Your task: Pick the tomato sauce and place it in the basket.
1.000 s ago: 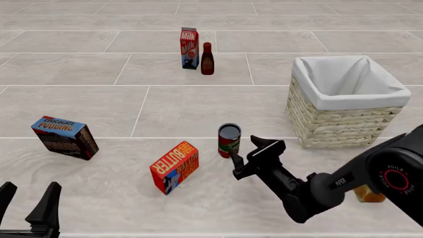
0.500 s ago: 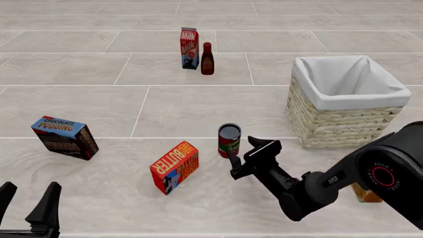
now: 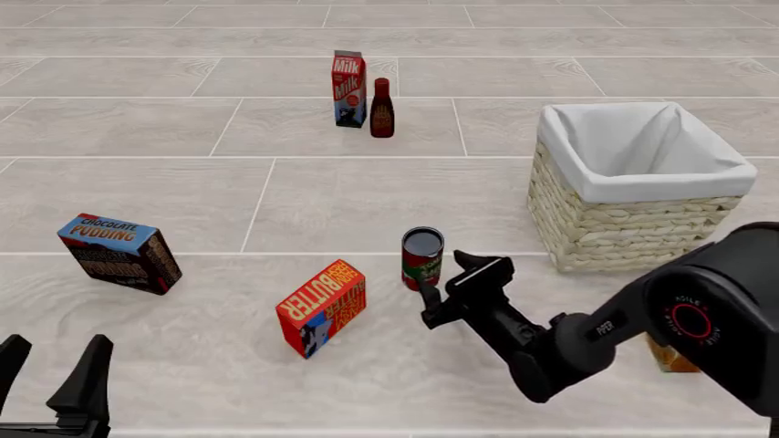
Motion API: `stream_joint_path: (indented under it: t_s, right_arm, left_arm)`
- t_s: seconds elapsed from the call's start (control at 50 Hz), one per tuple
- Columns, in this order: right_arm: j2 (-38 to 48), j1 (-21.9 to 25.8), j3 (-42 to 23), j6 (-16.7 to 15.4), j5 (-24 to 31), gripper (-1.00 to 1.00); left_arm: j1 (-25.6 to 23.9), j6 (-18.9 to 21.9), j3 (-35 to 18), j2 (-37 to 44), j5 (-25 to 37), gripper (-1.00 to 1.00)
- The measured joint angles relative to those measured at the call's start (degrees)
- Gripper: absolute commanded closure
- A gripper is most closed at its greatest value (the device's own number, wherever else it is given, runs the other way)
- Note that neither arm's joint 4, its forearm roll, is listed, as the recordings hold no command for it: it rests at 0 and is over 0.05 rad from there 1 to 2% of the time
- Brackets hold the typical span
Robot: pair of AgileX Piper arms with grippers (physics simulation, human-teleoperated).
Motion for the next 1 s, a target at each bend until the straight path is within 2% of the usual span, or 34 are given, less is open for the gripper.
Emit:
stream_joint_path:
  t_s: [1.0]
  right_arm:
    - [1.40,-0.28,-2.77,0.76,1.70,-1.00]
  left_arm:
    - [0.00,0.00,0.00,0.00,0.00,-1.00]
